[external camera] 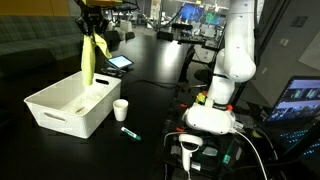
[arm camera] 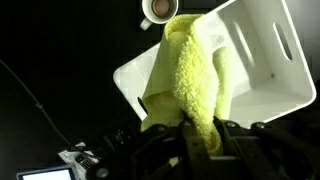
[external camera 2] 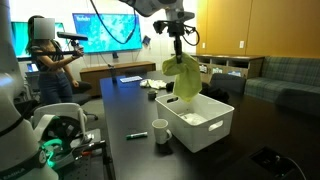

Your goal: Pick up the two cloths and put them in the box, then pick up the seal tape and marker and put them in the cup

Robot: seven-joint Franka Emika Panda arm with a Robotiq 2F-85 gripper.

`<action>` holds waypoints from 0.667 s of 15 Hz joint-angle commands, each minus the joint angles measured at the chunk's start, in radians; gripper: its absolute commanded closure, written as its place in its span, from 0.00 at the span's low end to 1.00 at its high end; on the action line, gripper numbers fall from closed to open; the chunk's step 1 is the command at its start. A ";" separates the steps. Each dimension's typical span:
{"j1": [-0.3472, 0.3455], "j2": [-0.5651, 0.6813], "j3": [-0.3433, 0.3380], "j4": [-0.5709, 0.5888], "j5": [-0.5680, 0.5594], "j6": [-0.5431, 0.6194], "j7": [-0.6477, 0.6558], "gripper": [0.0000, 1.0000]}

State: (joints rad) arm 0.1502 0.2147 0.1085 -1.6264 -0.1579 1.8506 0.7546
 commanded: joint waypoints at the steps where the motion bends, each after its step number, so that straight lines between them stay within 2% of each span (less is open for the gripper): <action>1: -0.017 0.157 -0.031 0.175 0.068 0.005 -0.074 0.97; 7: -0.024 0.286 -0.071 0.279 0.136 0.043 -0.107 0.97; 8: -0.026 0.294 -0.074 0.287 0.146 0.041 -0.117 0.63; 9: -0.027 0.300 -0.077 0.290 0.152 0.041 -0.122 0.61; 10: -0.027 0.302 -0.081 0.289 0.154 0.045 -0.126 0.55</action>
State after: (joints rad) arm 0.1246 0.4874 0.0409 -1.3930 -0.0411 1.8950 0.6668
